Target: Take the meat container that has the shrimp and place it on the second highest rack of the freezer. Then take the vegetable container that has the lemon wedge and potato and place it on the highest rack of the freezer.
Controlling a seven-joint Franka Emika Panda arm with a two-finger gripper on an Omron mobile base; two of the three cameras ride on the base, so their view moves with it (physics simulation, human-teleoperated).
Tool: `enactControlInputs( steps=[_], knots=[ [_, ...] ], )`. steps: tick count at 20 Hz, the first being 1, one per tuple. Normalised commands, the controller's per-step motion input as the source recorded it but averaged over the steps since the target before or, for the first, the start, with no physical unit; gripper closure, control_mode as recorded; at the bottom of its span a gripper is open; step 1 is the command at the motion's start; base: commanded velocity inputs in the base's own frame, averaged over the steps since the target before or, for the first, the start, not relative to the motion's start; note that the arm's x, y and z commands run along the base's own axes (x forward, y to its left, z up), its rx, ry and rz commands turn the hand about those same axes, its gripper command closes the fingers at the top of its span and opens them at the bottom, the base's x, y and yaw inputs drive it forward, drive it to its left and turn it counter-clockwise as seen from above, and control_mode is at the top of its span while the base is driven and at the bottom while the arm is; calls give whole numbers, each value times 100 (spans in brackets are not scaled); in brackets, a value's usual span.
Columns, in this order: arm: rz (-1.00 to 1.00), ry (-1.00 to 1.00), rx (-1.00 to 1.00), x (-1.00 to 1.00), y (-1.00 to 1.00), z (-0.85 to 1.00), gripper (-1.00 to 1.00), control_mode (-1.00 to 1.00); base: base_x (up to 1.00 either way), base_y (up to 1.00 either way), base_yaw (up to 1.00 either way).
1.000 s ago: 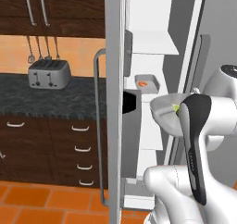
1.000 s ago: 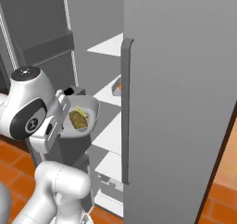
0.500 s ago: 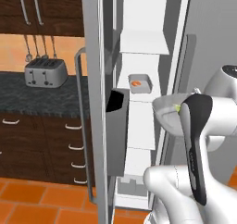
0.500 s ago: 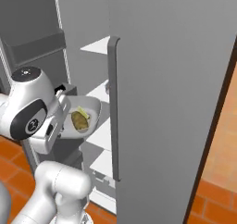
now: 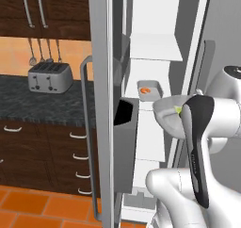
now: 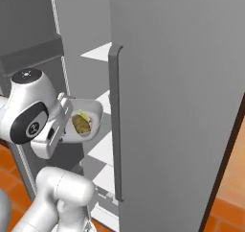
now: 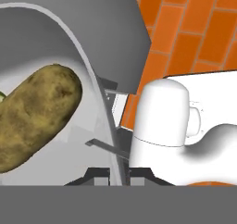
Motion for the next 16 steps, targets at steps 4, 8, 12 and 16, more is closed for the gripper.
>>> enactControlInputs(
  steps=[4, 8, 12, 16],
  knots=[
    [0, 0, 0, 0, 0, 0, 100, 100, 49, 1, 5],
    [0, 0, 0, 0, 0, 0, 100, 100, 4, 0, 0],
    [0, -15, 0, -27, 4, 35, 100, -100, 0, 0, 0],
    [-4, -19, 0, -6, 5, 83, 100, -100, 0, 0, 0]
  ],
)
